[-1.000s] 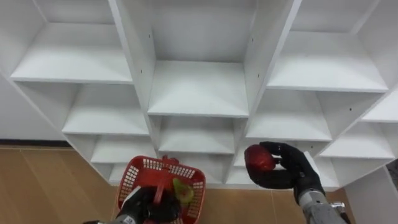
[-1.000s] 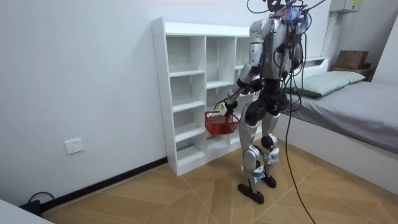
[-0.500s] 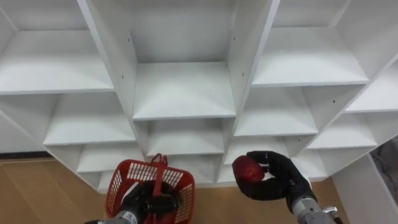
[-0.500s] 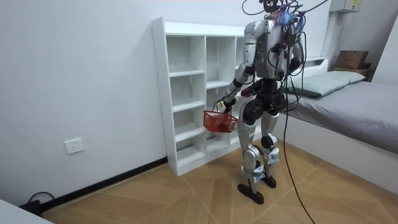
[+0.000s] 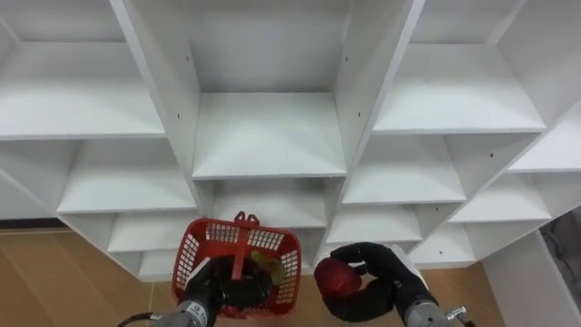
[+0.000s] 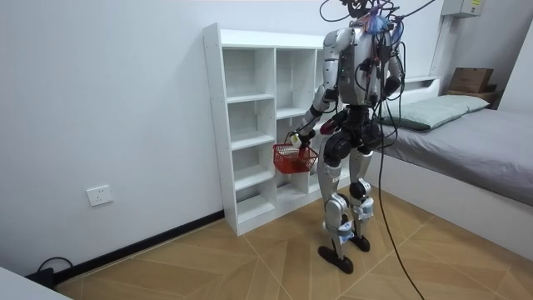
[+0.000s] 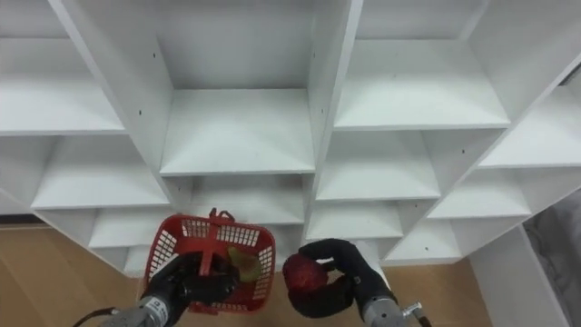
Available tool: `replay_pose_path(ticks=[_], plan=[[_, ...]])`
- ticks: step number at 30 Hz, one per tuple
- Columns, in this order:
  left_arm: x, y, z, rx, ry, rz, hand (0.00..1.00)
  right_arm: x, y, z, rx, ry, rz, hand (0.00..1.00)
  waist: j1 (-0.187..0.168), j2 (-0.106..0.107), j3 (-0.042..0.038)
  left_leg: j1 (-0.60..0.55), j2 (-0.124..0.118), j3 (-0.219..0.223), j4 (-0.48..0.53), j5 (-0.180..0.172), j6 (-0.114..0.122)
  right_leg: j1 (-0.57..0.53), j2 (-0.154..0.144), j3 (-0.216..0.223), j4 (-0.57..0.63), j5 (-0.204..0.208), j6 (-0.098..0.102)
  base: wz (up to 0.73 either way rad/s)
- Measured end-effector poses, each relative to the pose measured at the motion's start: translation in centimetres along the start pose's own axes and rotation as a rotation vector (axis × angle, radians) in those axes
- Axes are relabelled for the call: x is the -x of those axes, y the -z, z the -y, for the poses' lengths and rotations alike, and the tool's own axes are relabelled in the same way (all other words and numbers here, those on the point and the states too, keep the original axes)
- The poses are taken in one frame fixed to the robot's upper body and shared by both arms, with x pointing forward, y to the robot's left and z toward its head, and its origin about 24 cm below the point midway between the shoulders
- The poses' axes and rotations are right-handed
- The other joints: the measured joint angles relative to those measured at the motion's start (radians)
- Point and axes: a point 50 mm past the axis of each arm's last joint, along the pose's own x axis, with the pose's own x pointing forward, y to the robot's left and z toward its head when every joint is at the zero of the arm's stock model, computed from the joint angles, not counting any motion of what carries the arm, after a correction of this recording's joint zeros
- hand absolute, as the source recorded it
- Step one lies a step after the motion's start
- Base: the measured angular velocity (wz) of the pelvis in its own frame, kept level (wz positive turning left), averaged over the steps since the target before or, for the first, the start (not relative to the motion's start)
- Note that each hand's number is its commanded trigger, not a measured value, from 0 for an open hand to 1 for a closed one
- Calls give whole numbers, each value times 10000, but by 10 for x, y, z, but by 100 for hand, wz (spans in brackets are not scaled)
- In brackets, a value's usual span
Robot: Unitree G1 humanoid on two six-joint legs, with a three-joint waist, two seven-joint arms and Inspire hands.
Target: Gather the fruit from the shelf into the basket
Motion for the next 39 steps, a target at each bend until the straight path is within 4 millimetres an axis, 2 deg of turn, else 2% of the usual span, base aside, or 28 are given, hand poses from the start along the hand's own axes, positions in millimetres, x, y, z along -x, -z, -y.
replay_pose_path(ticks=[3,13,20,27,39], plan=[[-1,7,2,56,14,-300,100,0,0,-2,79,-167,-20,100,130,105,62,-69,17,-11,-81,-5,4,-82,23,-25,11,51,-20,0],[-2,10,13,-280,487,-457,100,-8,-13,-13,827,-952,388,100,476,125,30,-417,1,-31,87,1,-4,-363,9,-127,37,79,-64,2],[-4,4,12,-532,716,-337,100,-17,-22,-23,1397,-1598,541,100,487,115,29,-465,52,-84,122,1,-4,-386,1,-164,33,81,-62,0],[-7,-3,13,-750,834,-174,100,-19,-24,-21,1632,-1640,456,100,512,111,23,-656,53,-127,168,1,-4,-560,-5,-195,65,89,-74,0],[-7,3,14,-878,1006,-464,100,-31,-32,-25,2031,-2279,369,100,525,126,32,-812,60,-188,231,2,-6,-621,-7,-284,36,98,-84,1]])
